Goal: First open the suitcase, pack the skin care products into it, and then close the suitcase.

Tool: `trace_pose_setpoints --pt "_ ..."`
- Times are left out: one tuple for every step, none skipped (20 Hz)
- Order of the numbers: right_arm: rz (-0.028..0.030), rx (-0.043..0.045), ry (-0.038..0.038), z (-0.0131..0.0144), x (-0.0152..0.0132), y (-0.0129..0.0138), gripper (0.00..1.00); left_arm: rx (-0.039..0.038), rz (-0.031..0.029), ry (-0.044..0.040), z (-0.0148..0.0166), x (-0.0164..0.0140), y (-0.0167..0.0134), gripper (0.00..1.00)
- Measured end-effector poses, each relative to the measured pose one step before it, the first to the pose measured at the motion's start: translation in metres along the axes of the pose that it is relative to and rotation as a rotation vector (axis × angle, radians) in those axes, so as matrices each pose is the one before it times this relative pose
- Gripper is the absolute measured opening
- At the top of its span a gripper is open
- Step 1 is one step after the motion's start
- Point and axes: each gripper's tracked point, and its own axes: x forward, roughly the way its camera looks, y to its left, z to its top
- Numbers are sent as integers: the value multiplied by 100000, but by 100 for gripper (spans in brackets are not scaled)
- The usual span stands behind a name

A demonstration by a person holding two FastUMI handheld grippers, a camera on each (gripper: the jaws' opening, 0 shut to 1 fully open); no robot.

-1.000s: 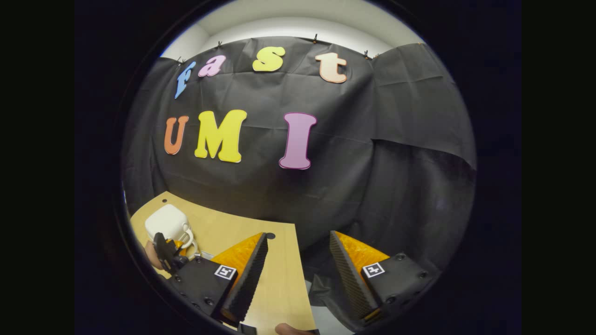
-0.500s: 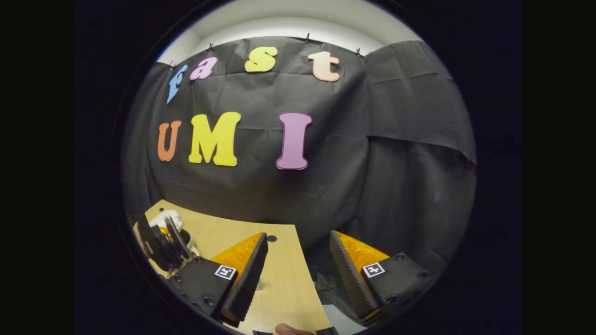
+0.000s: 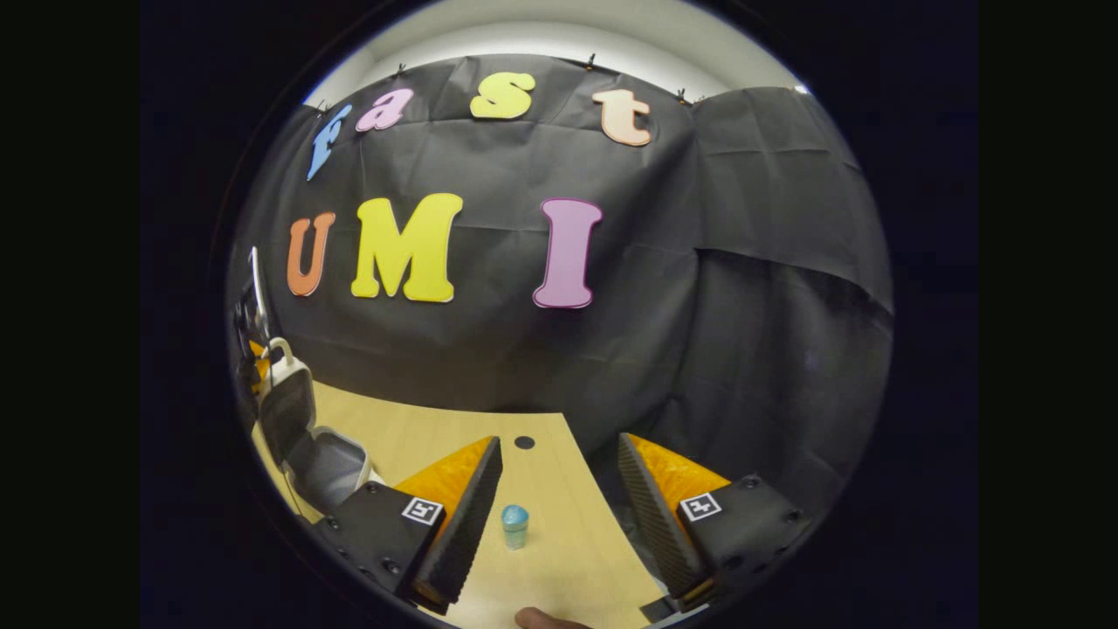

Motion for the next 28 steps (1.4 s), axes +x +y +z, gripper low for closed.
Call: trace_pose_setpoints --pt "-183 -213 1192 -331 108 867 80 -1369 534 1466 -1192 447 1427 3" --pt "-47 184 1532 -299 -16 1016 80 -754 995 2267 -1524 388 1447 3" --pt "29 419 1082 -264 -1 751 80 -387 863 2459 -1687 507 1251 3" --pt "-923 6 1034 -143 -89 648 80 -748 1038 2440 -1771 618 1292 3" --pt "-677 -132 1208 -300 -35 549 80 -1708 224 1822 -1503 589 1067 3" --pt "-210 312 1433 -310 -134 669 80 -2635 -477 1225 -984 834 937 3" --pt "-705 346 1033 -360 -140 505 79 -2596 -1387 1186 -1265 846 534 3" --pt "-455 64 931 -280 -113 500 79 -1005 -945 1324 -1269 911 685 3" --pt "-449 -403 859 -396 -257 456 80 -505 -477 2457 -1359 1047 544 3" --pt "-1097 -853 656 -250 -151 203 80 -395 -777 2110 -1439 758 441 3" --pt "-613 -826 193 -280 -188 267 80 99 -894 2565 -1544 856 385 3" --pt "-647 -631 -296 -38 -228 194 79 1100 -575 3136 -1929 876 562 3" --pt "-469 -541 232 -51 -104 145 79 -193 -1913 2372 -1595 1154 47 3" --pt "-745 -360 512 -38 -69 129 79 -938 -1495 2647 -1445 1135 -394 3" --pt "-483 -35 24 -24 -175 131 79 -1791 -2020 2550 -1168 1118 -209 3" --pt "-305 -268 -119 87 -183 265 79 -2156 -1729 3272 -1508 1030 -97 3" --pt "-654 -990 -104 -148 -176 53 79 -2374 -2174 3252 -1318 869 -318 3" --pt "-297 -987 206 -180 -134 179 79 -2757 -2202 3130 -1294 755 -393 3" --pt "160 -664 799 -287 -49 372 79 -1655 -2474 1947 -1279 687 -497 3" --pt "-38 -823 512 -130 -173 229 79 -2043 -2058 2035 -1278 739 -282 4" --pt "-274 -1049 -152 -51 -149 192 79 -1698 -1545 1597 -949 753 -181 3" --pt "-521 -857 -547 185 -107 -3 80 -1353 -1699 531 -593 597 -286 4" --pt "-457 -625 -374 55 -54 22 78 -1096 -2394 227 -504 372 -363 4" --pt "-578 -383 10 0 -34 -103 79 -1319 -2324 449 -445 286 -206 8" --pt "-252 -161 229 -87 -42 8 78 -983 -1098 560 -346 322 39 8" --pt "-157 -435 328 -94 3 -2 79 -268 1422 103 -213 292 439 13" --pt "-201 -701 344 -150 128 -26 79 649 3469 12 -45 -55 841 19" --pt "103 -782 81 -82 -12 -4 79 -753 2184 -1085 189 -94 823 39"
